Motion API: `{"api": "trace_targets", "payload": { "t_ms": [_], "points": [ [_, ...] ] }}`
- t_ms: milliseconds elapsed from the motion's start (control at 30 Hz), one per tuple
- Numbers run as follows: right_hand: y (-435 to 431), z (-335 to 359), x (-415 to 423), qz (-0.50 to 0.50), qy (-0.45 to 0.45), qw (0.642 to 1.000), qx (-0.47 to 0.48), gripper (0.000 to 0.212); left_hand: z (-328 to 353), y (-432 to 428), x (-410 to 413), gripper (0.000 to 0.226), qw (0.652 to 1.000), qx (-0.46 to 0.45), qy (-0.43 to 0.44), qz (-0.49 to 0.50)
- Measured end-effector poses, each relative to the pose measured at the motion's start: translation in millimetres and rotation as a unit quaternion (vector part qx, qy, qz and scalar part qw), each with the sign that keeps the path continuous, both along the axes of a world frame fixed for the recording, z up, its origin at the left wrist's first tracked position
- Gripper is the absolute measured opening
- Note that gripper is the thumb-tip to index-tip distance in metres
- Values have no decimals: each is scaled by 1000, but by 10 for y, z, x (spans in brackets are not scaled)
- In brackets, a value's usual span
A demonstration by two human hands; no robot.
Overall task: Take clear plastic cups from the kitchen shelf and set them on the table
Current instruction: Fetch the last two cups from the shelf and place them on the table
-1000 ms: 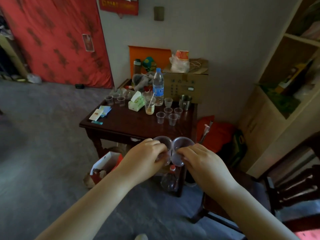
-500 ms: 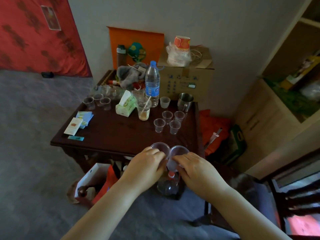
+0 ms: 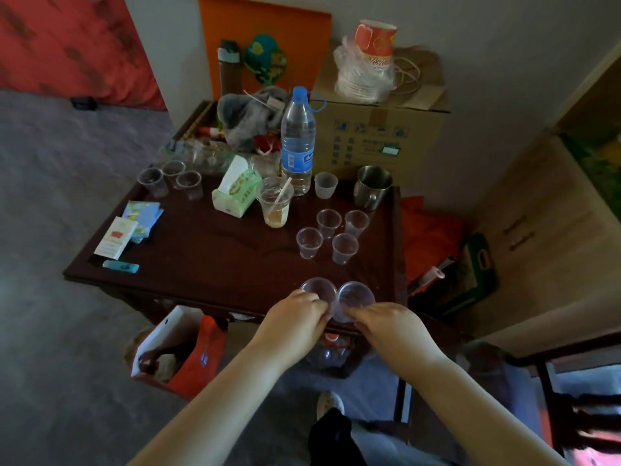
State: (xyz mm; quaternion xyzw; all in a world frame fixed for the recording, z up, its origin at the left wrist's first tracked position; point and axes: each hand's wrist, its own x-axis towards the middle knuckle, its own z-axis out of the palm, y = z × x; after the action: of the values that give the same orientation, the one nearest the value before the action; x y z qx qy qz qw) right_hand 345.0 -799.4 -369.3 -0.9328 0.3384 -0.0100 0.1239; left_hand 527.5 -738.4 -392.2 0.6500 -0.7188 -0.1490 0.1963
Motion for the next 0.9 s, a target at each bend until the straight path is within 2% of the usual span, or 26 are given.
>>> {"api": "trace_targets", "payload": {
  "t_ms": [167, 300, 433, 667, 833, 900],
  "points": [
    [-610, -219, -79, 15, 25, 999, 14, 24, -248, -520, -72, 25, 1000, 12, 2, 13],
    [-1068, -432, -133, 11, 19, 999, 36, 26, -446, -880, -114, 24, 999, 33, -1, 24],
    [-1381, -700, -132, 21, 57, 998, 33, 29, -632, -1107, -112, 24, 996, 72, -17, 44],
    [-1613, -997, -83, 58, 56, 996, 45, 33, -828, -1237, -119, 23, 986, 143, -72, 49],
    [-1615, -1007, -110, 54, 41, 996, 56, 45, -888, -1274, -150, 25, 982, 170, -72, 45],
    [-1603, -1034, -151, 48, 33, 996, 63, 43, -907, -1272, -165, 27, 981, 177, -74, 40]
  ]
}}
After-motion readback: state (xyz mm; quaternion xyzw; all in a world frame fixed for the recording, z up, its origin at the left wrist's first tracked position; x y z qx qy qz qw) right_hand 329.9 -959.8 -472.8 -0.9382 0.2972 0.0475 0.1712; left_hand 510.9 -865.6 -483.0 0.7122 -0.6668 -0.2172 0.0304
